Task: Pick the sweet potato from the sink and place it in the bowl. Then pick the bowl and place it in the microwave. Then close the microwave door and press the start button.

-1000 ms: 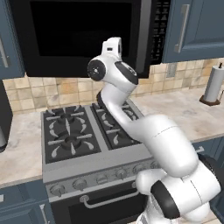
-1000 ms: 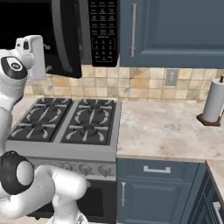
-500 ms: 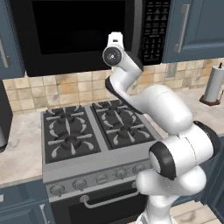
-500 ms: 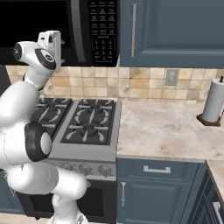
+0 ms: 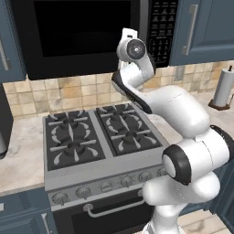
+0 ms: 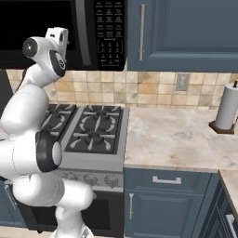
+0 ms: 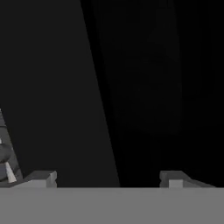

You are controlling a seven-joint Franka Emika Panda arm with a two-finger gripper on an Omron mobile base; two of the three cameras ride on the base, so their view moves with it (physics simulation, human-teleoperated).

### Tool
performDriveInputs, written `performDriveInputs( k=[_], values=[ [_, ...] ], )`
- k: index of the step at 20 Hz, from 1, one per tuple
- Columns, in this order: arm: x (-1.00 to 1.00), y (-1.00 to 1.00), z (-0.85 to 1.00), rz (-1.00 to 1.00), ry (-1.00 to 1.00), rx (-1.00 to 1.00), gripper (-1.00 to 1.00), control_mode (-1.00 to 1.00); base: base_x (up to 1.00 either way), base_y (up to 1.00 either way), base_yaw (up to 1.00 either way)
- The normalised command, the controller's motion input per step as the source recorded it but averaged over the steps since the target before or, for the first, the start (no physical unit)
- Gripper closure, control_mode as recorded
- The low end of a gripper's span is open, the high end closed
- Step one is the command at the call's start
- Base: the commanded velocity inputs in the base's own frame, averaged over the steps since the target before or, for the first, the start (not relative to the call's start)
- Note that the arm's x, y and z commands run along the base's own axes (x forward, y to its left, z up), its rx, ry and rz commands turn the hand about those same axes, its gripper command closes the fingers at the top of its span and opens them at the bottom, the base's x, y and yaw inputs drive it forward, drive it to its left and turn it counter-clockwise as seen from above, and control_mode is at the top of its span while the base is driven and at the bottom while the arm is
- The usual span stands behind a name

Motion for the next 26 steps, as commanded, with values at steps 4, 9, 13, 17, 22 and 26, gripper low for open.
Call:
performDriveInputs(
  k=[4, 9, 13, 17, 22, 26],
  values=[
    [-0.91, -0.12, 0.00, 0.18, -0.04, 0.17, -1.00, -1.00, 0.00, 0.00, 0.00],
    [-1.00, -0.18, 0.00, 0.21, -0.04, 0.13, -1.00, -1.00, 0.00, 0.00, 0.00],
    [-1.00, -0.57, 0.00, 0.25, 0.00, 0.10, -1.00, -1.00, 0.00, 0.00, 0.00],
    [-0.87, -0.89, 0.00, 0.27, -0.05, 0.00, -1.00, -1.00, 0.00, 0.00, 0.00],
    [-0.09, -0.90, 0.00, 0.20, -0.17, -0.01, -1.00, -1.00, 0.00, 0.00, 0.00],
    [0.10, -0.61, 0.00, 0.03, -0.11, -0.05, -1.00, -1.00, 0.00, 0.00, 0.00]
  ],
)
